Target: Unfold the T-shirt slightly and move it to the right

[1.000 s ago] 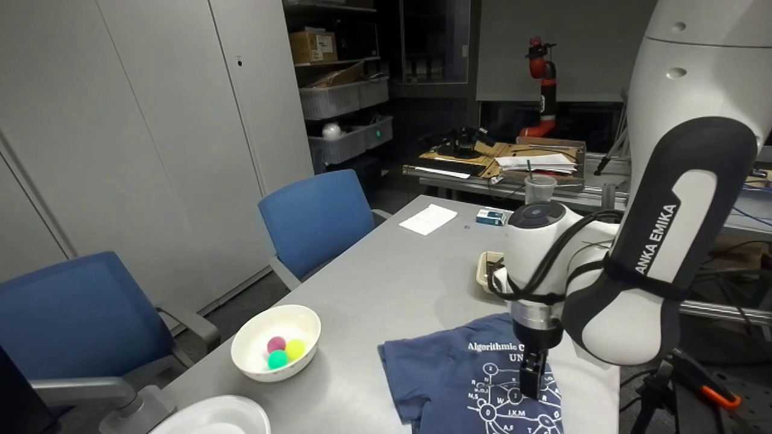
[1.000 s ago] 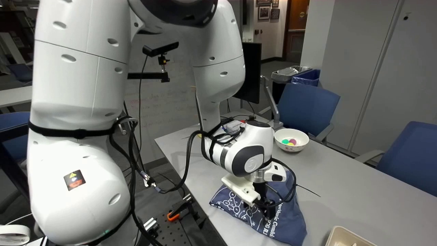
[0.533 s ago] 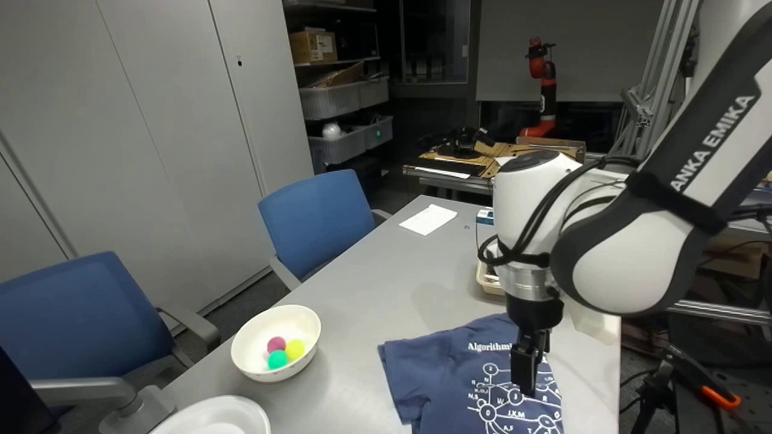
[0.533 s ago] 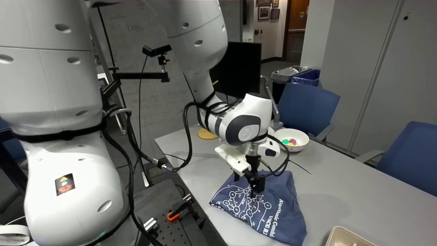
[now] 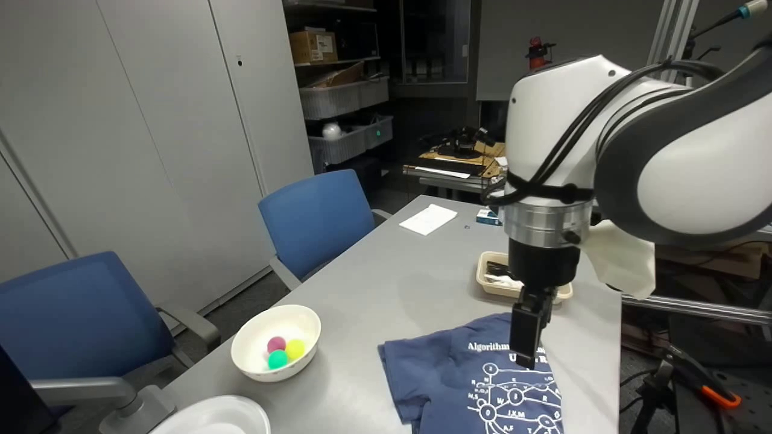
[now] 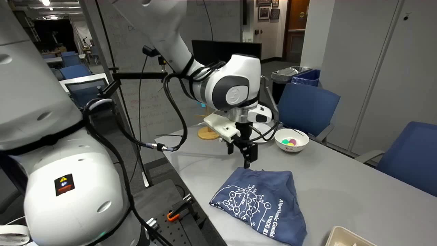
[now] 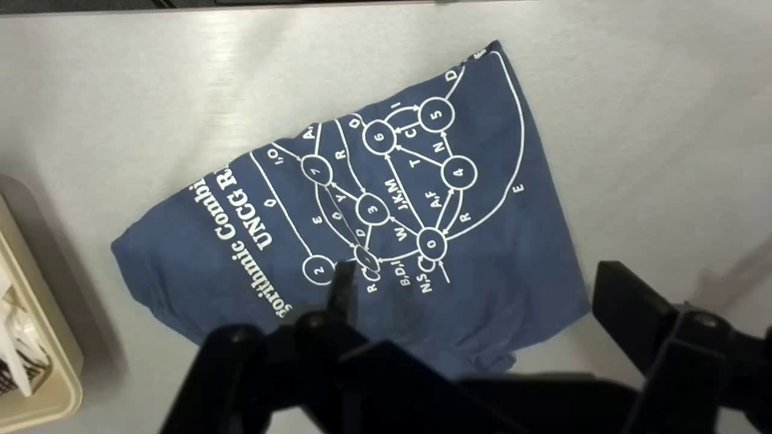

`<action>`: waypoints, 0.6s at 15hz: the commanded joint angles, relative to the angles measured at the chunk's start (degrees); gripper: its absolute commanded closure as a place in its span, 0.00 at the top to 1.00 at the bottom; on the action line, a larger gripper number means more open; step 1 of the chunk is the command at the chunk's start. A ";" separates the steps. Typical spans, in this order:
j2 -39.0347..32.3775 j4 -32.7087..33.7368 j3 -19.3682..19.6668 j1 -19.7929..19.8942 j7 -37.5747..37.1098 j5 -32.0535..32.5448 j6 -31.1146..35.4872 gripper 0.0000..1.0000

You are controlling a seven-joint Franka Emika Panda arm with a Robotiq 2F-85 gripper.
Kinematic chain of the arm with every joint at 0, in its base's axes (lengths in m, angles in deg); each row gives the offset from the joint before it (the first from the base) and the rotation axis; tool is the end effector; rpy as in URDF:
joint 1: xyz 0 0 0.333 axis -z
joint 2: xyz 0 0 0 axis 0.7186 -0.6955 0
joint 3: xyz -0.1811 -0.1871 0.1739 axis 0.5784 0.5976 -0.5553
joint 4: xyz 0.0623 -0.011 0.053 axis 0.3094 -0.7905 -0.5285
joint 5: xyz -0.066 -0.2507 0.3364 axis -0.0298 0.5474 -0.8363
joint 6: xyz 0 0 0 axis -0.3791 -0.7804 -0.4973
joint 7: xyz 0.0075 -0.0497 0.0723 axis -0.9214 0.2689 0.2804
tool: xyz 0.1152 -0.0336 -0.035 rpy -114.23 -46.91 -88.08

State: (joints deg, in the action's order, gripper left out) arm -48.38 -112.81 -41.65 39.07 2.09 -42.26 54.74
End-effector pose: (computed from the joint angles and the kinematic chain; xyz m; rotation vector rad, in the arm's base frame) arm 0.4259 0.0677 0.2356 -3.1325 -0.0086 0.0810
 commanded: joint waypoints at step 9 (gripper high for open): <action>13.49 -5.19 -7.05 0.02 -5.97 -0.12 -1.68 1.00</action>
State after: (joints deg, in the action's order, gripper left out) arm -34.88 -118.08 -48.56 38.90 -4.06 -42.26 53.17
